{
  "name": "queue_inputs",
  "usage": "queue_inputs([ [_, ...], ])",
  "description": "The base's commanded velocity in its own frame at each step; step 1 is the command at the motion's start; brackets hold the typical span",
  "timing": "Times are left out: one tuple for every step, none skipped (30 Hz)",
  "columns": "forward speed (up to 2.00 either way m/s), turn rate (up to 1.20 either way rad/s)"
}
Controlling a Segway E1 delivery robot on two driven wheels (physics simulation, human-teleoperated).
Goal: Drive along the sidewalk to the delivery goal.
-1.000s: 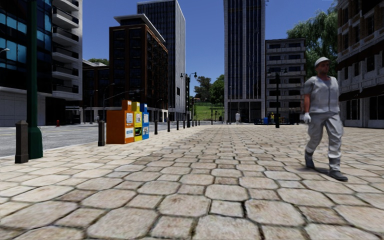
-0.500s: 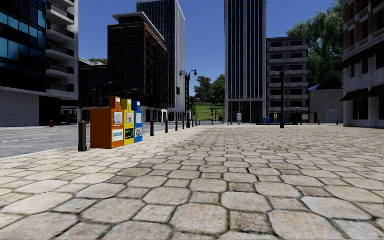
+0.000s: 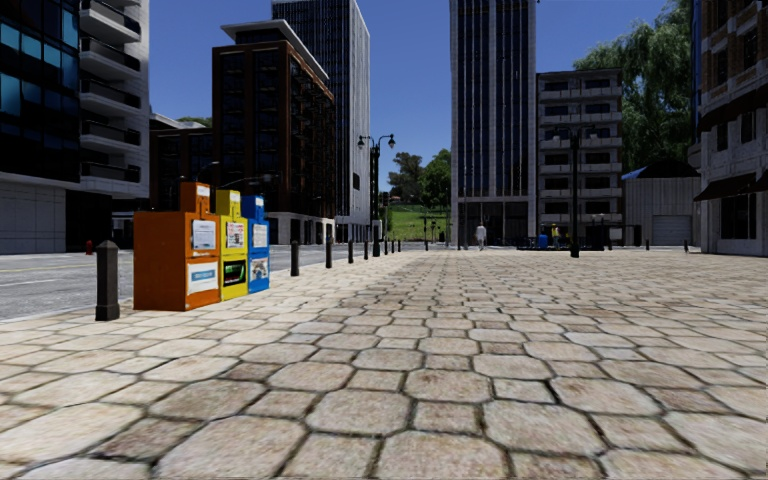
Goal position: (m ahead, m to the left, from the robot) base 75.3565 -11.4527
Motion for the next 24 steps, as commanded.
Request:
queue_inputs([
  [2.0, 0.0],
  [2.0, 0.0],
  [2.0, 0.0],
  [2.0, 0.0],
  [2.0, 0.0],
  [2.0, 0.0],
  [2.0, 0.0],
  [2.0, 0.0],
  [2.0, 0.0],
  [2.0, 0.0],
  [2.0, 0.0],
  [2.0, 0.0],
  [2.0, 0.0],
  [2.0, 0.0],
  [2.0, 0.0],
  [2.0, 0.0],
  [2.0, 0.0],
  [2.0, 0.0],
  [2.0, 0.0],
  [2.0, 0.0],
  [2.0, 0.0],
  [2.0, 0.0],
  [2.0, 0.0],
  [2.0, 0.0],
])
